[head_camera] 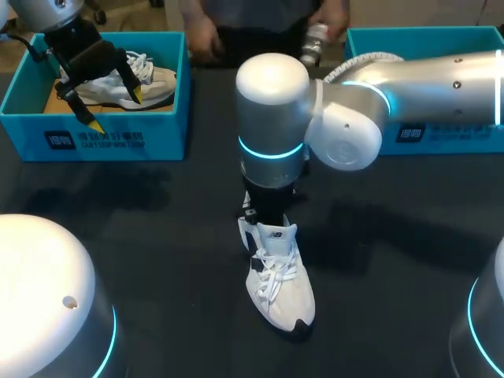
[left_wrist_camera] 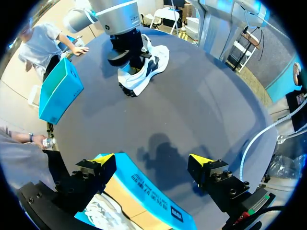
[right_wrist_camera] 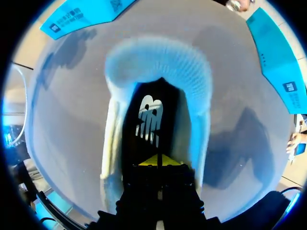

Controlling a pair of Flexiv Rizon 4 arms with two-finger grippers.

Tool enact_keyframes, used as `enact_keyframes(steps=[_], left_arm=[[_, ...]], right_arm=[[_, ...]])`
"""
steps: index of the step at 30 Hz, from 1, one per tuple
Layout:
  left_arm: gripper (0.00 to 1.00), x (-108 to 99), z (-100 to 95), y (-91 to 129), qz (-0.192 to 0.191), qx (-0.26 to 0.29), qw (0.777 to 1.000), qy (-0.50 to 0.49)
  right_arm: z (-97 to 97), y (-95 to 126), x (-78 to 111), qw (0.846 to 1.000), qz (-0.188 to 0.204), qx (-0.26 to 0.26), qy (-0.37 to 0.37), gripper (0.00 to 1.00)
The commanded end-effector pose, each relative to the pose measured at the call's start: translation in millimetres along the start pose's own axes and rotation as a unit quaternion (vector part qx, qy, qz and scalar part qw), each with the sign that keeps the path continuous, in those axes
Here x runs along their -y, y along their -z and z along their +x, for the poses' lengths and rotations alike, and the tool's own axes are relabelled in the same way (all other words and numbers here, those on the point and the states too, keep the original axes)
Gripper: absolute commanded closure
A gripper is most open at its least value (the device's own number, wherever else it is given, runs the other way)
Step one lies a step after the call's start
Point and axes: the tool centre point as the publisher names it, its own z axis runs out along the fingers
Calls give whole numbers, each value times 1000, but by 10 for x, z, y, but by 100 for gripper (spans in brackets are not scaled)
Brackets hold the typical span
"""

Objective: Take the shoe out of the shoebox, open the shoe tongue, remove and reinsert the insole, then place the shoe into the shoebox

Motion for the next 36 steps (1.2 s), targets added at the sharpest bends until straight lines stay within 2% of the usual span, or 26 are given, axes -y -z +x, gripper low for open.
enact_keyframes(steps=[1, 10, 11, 12, 13, 14, 15, 16, 18, 20, 29, 36], left_arm=[[0, -4, 0, 2, -1, -1, 1000, 0], [0, -4, 0, 2, -1, -1, 1000, 0], [0, -4, 0, 2, -1, -1, 1000, 0], [0, -4, 0, 2, -1, -1, 1000, 0], [0, -4, 0, 2, -1, -1, 1000, 0], [0, -4, 0, 2, -1, -1, 1000, 0], [0, -4, 0, 2, -1, -1, 1000, 0], [0, -4, 0, 2, -1, -1, 1000, 0], [0, -4, 0, 2, -1, -1, 1000, 0], [0, -4, 0, 2, -1, -1, 1000, 0], [0, -4, 0, 2, -1, -1, 1000, 0], [0, -4, 0, 2, -1, -1, 1000, 0]], right_arm=[[-46, 280, 93, 1000, -1, 13, -3, 100], [-124, 301, 117, 1000, 22, 1, 0, 100], [-115, 316, 120, 1000, 27, 1, 4, 75], [-106, 323, 121, 1000, 29, 1, 5, 62], [-101, 325, 123, 1000, 29, 1, 5, 53], [-97, 324, 126, 1000, 31, 0, 5, 50], [-91, 322, 129, 999, 33, 0, 5, 38], [-88, 319, 131, 999, 33, -2, 5, 31], [-86, 316, 132, 999, 35, -3, 5, 29], [-67, 309, 147, 999, 37, -5, 4, 0], [1, 294, 187, 999, 49, -8, 1, 0], [34, 411, 175, 999, 52, 10, -3, 0]])
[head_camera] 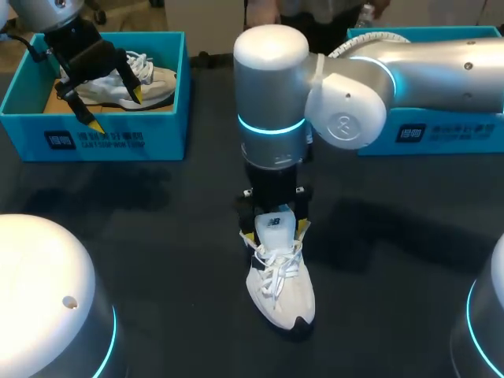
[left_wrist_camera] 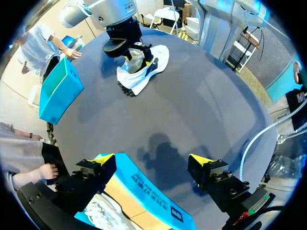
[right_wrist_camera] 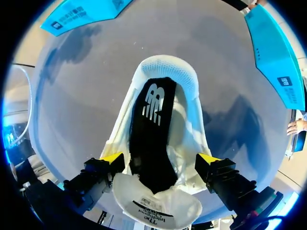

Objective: Take the shoe out of the shoebox, open the shoe tongue, remove and reinsert the insole, then place the shoe into the shoebox

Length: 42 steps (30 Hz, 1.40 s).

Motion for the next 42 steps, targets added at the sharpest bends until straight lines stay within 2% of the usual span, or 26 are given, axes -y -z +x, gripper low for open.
enact_keyframes(steps=[1, 14, 25, 33, 39, 42], left_arm=[[0, -4, 0, 2, -1, -1, 1000, 0], [0, -4, 0, 2, -1, -1, 1000, 0], [0, -4, 0, 2, -1, -1, 1000, 0], [0, -4, 0, 2, -1, -1, 1000, 0], [0, -4, 0, 2, -1, -1, 1000, 0], [0, -4, 0, 2, -1, -1, 1000, 0]], right_arm=[[54, 60, 5, 1000, 2, 13, -5, 0], [61, 150, 108, 1000, 3, 25, -18, 0], [76, 278, 267, 999, 4, 39, -34, 0], [149, 480, 560, 997, -17, 38, -59, 0], [229, 630, 858, 997, -18, 39, -66, 0], [266, 700, 938, 997, -7, 39, -66, 0]])
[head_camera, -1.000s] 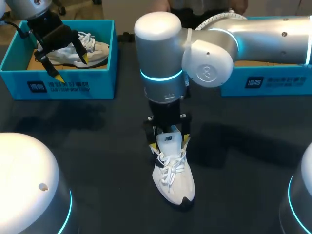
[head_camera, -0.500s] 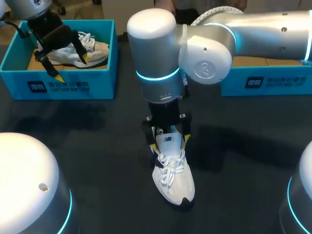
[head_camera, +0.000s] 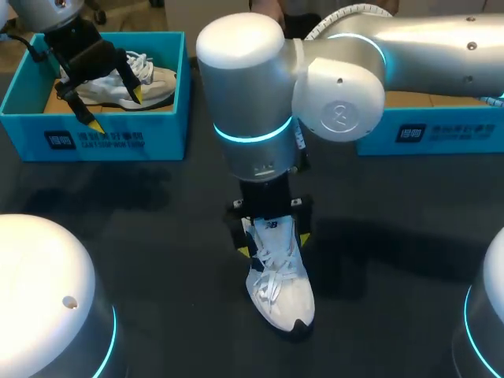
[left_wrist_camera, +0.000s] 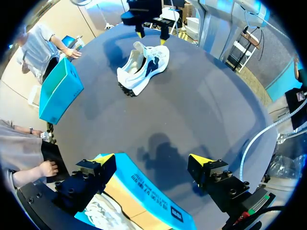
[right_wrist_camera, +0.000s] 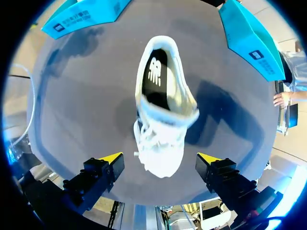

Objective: Take the shoe out of the shoebox, open the shoe tongue, remove and reinsert the insole, then place the shoe into the shoebox

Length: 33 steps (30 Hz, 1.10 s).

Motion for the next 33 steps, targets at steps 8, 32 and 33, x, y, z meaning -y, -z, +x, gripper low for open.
enact_keyframes(steps=[8, 32, 33], left_arm=[[0, -4, 0, 2, -1, -1, 1000, 0], [0, -4, 0, 2, -1, -1, 1000, 0], [0, -4, 0, 2, -1, -1, 1000, 0]], right_arm=[[-41, 124, 39, 1000, -6, -3, 11, 63], [-248, -194, -579, 998, -12, -25, 50, 73], [-266, -130, -539, 999, -13, -15, 50, 73]])
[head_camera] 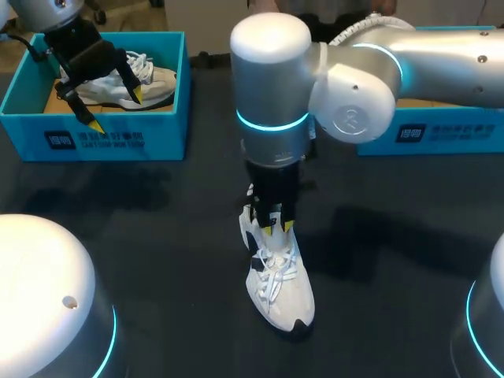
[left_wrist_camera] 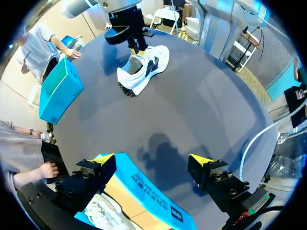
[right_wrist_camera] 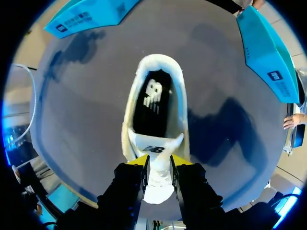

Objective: Take the shoe out of the shoebox, open the shoe tongue, remove and reinsert the insole, then place the shoe into the shoebox

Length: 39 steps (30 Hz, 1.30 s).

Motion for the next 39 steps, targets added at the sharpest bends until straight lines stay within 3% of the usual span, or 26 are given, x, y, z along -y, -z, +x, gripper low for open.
enact_keyframes(steps=[1, 6, 12, 18, 28, 39], left_arm=[[0, -4, 0, 2, -1, -1, 1000, 0], [0, -4, 0, 2, -1, -1, 1000, 0], [0, -4, 0, 2, -1, -1, 1000, 0], [0, -4, 0, 2, -1, -1, 1000, 0], [0, -4, 0, 2, -1, -1, 1000, 0], [0, -4, 0, 2, -1, -1, 1000, 0]], right_arm=[[-72, 252, 121, 1000, -3, 24, 0, 73], [-31, 364, 118, 999, -14, 35, 30, 72], [-7, 151, -137, 998, -22, 5, 51, 70], [12, 3, -248, 998, -26, -24, 60, 71], [-107, 430, -101, 995, -36, 20, 94, 70], [-170, 674, -170, 970, -57, 39, 235, 62]])
